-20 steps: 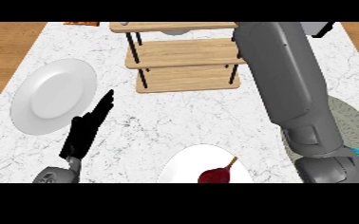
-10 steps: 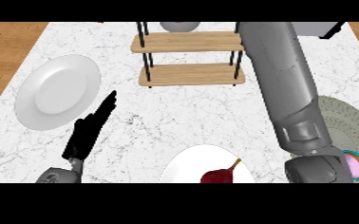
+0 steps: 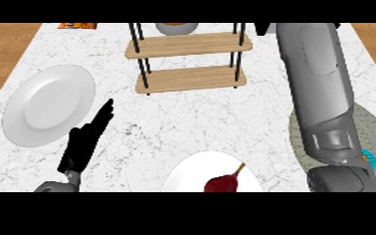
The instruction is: Pick the croissant from the placemat and place it in the tiered shelf
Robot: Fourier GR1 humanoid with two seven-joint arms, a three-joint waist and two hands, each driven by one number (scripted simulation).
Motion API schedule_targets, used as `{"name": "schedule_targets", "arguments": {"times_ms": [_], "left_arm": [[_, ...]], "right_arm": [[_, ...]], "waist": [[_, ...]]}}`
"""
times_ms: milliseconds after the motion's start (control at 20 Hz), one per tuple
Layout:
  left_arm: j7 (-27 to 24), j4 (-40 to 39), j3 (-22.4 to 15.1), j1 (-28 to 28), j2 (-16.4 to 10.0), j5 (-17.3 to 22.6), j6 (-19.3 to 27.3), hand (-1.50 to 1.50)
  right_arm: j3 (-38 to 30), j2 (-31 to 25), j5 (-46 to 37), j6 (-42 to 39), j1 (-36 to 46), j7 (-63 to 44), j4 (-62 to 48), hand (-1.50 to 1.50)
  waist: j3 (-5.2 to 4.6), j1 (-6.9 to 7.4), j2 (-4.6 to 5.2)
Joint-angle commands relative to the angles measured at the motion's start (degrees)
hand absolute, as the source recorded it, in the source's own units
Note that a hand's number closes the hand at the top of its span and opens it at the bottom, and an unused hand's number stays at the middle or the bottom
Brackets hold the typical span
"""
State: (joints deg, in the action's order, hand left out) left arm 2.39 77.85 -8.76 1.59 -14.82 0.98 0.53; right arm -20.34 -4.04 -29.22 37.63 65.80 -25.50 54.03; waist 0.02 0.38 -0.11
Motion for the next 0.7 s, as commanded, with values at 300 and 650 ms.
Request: {"name": "schedule_targets", "arguments": {"times_ms": [300, 650], "left_arm": [[-3.13, -0.85, 1.70, -4.16, 0.40, -0.11, 1.07, 0.00], [-1.16, -0.46, 3.19, -1.65, -0.43, 1.55, -1.54, 0.00]], "right_arm": [[-0.57, -9.04, -1.28, -7.32, -19.82, -13.28, 25.17, -1.50], [-3.96, -15.43, 9.05, -20.65, -38.42, -12.75, 47.86, -1.50]], "waist": [[-0.02, -3.64, -1.08], [-0.01, -2.29, -0.32]]}}
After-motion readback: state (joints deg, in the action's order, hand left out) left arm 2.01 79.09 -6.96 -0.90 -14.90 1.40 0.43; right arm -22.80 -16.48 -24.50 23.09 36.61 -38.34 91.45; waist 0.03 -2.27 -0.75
